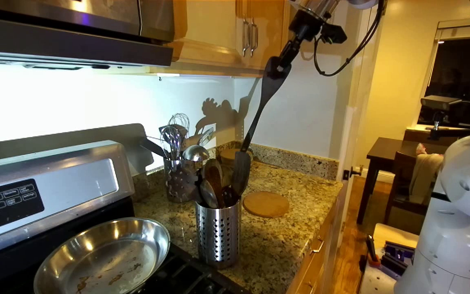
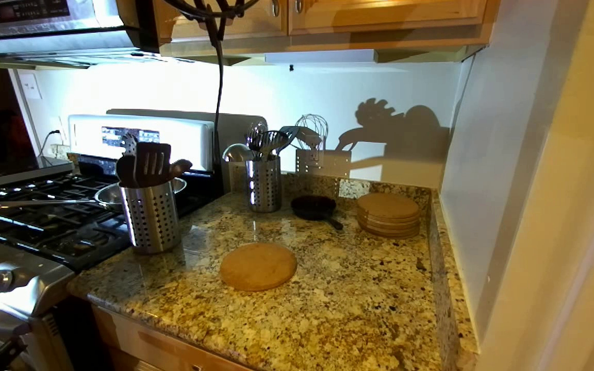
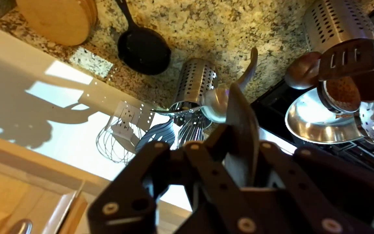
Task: Pick the spatula and put it in the utensil rack
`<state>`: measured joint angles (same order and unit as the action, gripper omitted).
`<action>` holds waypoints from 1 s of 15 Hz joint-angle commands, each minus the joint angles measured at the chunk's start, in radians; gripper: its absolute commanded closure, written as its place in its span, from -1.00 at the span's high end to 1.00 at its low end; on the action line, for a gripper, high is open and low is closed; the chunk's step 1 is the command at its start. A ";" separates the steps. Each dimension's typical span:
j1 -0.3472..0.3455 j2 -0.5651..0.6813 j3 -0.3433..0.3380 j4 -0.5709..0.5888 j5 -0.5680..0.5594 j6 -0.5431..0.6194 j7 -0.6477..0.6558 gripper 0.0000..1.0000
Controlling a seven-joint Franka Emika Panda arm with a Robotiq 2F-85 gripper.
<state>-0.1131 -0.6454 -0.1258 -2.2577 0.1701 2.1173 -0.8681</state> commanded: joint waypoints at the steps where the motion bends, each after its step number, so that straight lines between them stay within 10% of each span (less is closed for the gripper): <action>1: 0.056 -0.033 0.010 -0.013 -0.075 0.068 0.055 -0.82; 15: 0.166 -0.014 0.003 0.007 -0.097 0.105 0.049 -0.75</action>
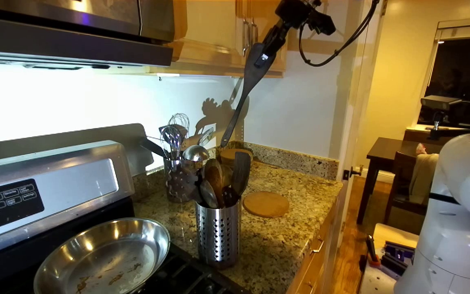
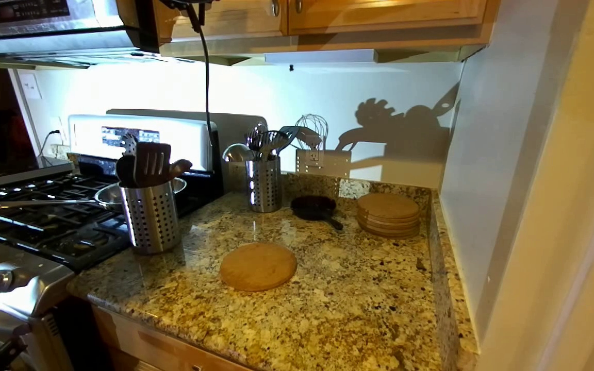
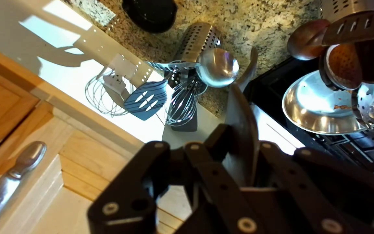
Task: Pick the spatula and put it in the utensil rack
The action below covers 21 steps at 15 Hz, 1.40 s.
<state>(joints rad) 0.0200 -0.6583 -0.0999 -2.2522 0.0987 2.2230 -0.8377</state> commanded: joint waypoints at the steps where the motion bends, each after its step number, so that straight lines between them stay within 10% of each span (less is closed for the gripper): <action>1: 0.033 -0.001 -0.023 0.002 -0.026 0.000 0.019 -0.75; 21: 0.204 -0.114 0.022 0.069 -0.015 -0.267 -0.069 -0.89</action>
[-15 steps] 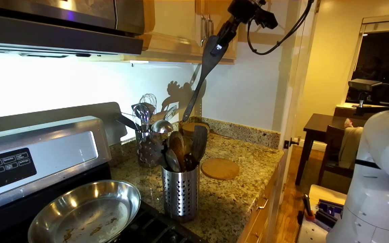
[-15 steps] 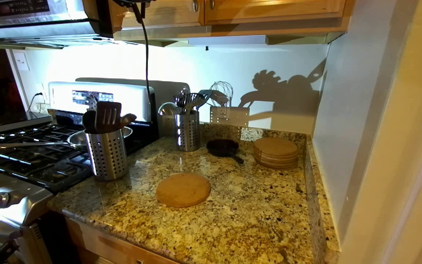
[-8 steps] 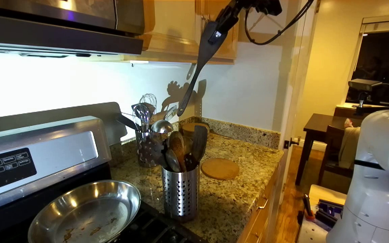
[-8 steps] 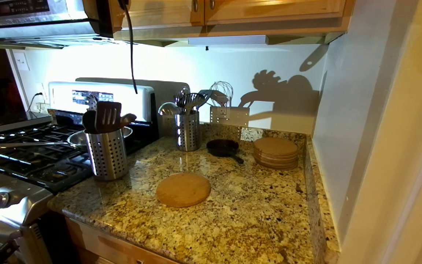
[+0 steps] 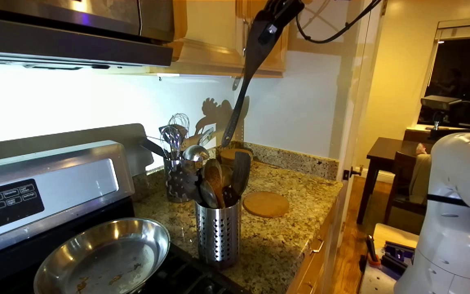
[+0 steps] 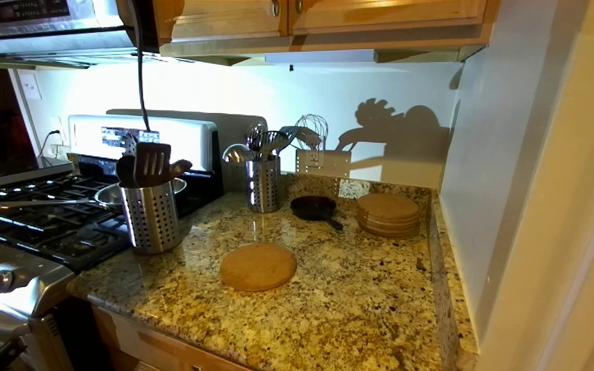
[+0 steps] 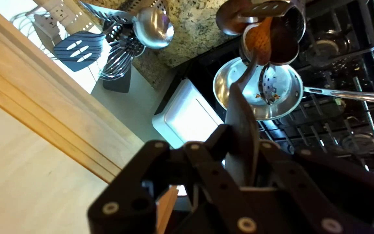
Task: Pick the spatula and put it in the utensil rack
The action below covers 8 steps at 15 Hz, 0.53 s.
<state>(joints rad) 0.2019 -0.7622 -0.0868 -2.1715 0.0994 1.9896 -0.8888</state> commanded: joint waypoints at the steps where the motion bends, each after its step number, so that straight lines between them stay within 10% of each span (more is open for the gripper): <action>1: 0.019 -0.007 0.020 -0.019 -0.027 -0.032 -0.017 -0.89; 8: 0.016 0.042 0.066 -0.089 -0.077 0.019 -0.007 -0.89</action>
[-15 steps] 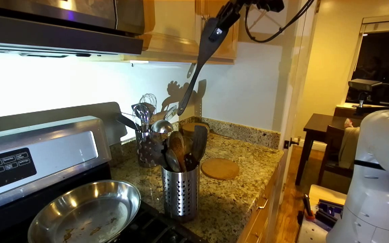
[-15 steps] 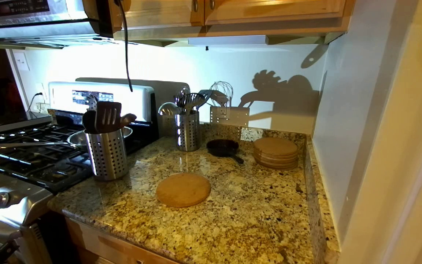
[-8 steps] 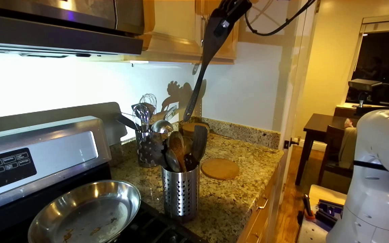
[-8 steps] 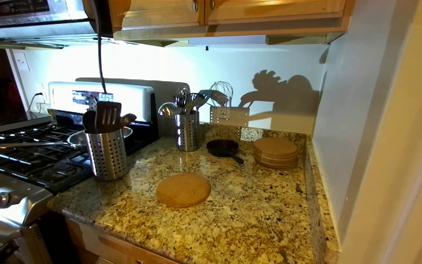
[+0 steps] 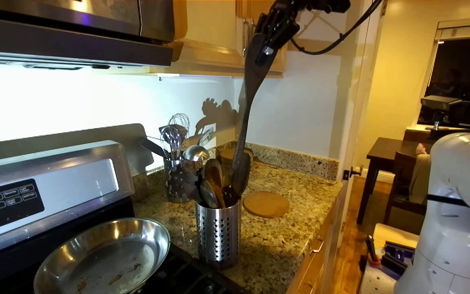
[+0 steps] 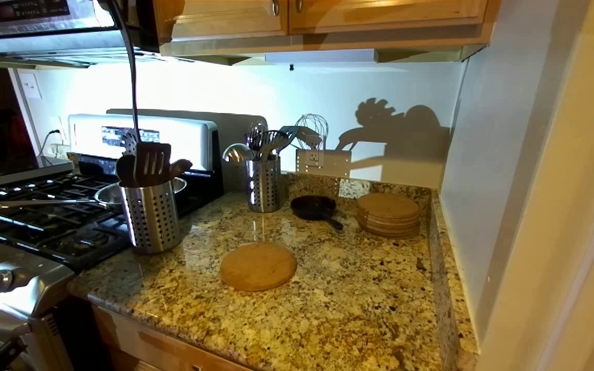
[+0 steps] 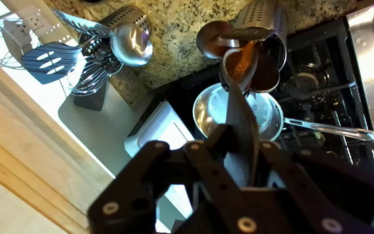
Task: Pick the spatula and put it in the utensil rack
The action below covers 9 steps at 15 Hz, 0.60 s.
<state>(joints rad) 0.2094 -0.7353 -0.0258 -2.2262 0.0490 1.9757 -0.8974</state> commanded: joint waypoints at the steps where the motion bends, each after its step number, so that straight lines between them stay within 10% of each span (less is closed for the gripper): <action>1: 0.010 0.023 0.006 -0.042 -0.026 0.039 0.002 -0.89; 9: 0.039 0.092 0.020 -0.086 0.019 0.162 0.005 -0.89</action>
<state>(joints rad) 0.2203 -0.6498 -0.0039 -2.2830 0.0519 2.0617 -0.8974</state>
